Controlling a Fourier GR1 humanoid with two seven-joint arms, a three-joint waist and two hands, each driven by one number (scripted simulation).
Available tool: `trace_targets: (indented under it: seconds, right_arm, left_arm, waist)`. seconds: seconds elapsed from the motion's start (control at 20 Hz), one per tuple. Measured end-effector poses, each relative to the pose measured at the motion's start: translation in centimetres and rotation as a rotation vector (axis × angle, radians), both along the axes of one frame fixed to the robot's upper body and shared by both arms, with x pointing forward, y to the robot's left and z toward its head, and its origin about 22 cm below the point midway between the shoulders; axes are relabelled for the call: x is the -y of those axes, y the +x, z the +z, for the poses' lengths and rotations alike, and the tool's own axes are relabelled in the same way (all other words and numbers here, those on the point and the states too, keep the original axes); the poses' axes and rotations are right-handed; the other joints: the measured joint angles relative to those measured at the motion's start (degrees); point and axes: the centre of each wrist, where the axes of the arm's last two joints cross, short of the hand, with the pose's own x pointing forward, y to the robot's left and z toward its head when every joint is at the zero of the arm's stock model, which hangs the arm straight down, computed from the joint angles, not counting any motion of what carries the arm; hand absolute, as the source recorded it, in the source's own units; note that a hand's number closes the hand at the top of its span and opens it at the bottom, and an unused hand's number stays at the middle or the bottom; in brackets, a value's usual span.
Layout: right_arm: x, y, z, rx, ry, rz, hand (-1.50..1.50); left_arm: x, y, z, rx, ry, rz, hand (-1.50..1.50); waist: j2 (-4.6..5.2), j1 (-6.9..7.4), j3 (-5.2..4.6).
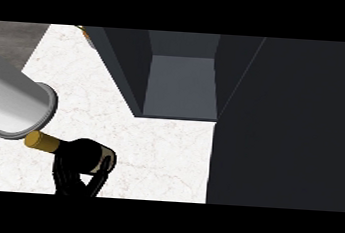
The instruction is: Pick up the wine, place it into the cabinet and close the cabinet
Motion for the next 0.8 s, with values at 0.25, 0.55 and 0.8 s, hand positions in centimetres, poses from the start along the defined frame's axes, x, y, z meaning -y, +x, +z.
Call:
trace_targets:
  seconds: [0.25,0.55,0.8]
  right_arm:
    - [0.6,0.5,-0.3,0.009,-0.004,-0.010,-1.50]
    - [0.7,0.8,-0.5,0.004,0.000,-0.009,-1.50]
    - [0.6,0.9,-0.4,0.012,-0.008,0.003,-1.50]
  left_arm:
    - [0.3,0.0,-0.6,0.021,-0.004,-0.014,1.50]
    - [0.4,-0.1,-0.8,0.025,0.004,-0.038,1.50]
    - [-1.1,-1.5,-0.8,0.033,0.046,-0.358,1.50]
  waist:
    - [-0.31,0.26,0.83]
    - [-0.42,0.31,1.10]
    - [-0.27,-0.41,0.79]
